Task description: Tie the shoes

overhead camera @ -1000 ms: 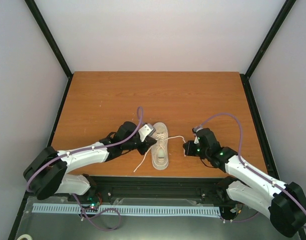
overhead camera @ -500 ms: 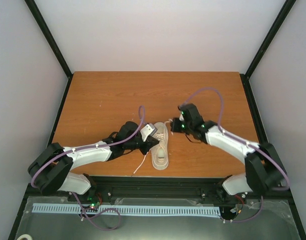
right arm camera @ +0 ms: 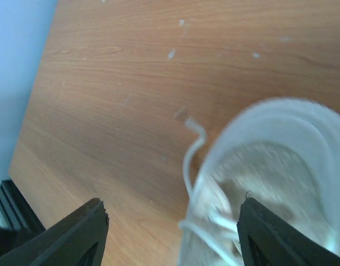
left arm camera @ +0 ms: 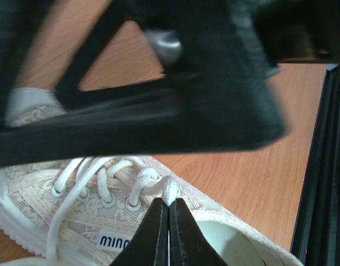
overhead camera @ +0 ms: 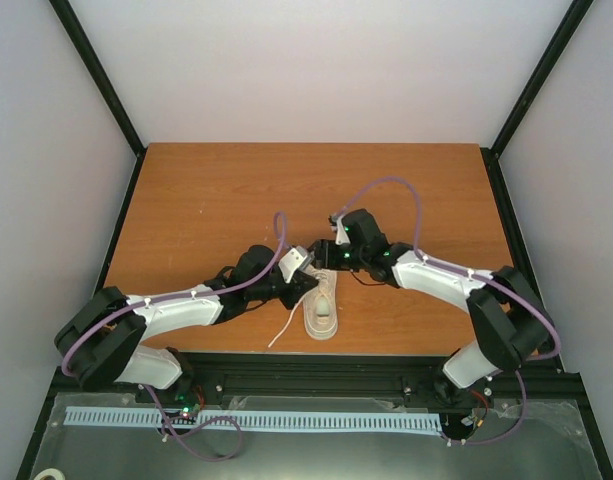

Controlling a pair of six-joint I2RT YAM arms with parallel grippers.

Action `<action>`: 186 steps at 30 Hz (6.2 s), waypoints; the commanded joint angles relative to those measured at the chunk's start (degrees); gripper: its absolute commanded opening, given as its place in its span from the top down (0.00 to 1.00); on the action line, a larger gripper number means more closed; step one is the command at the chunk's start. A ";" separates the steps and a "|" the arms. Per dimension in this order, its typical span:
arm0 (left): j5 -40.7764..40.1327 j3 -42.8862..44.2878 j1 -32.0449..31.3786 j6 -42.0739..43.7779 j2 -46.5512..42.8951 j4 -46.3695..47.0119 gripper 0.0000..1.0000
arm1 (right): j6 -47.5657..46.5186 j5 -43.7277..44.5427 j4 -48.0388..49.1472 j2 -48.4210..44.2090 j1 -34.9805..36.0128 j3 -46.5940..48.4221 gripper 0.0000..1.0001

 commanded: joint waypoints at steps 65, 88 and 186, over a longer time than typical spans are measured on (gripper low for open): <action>2.37 4.39 -0.37 -5.93 -1.44 -4.28 0.99 | -40.04 13.96 22.81 -10.22 13.80 -20.74 0.44; 4.06 5.18 -0.40 -5.60 0.64 -4.65 0.99 | -40.47 23.77 26.54 -13.17 14.17 -22.55 0.65; -29.45 7.56 4.34 -24.43 -2.32 -20.75 0.99 | -28.41 27.06 15.56 -16.22 14.13 -21.21 0.97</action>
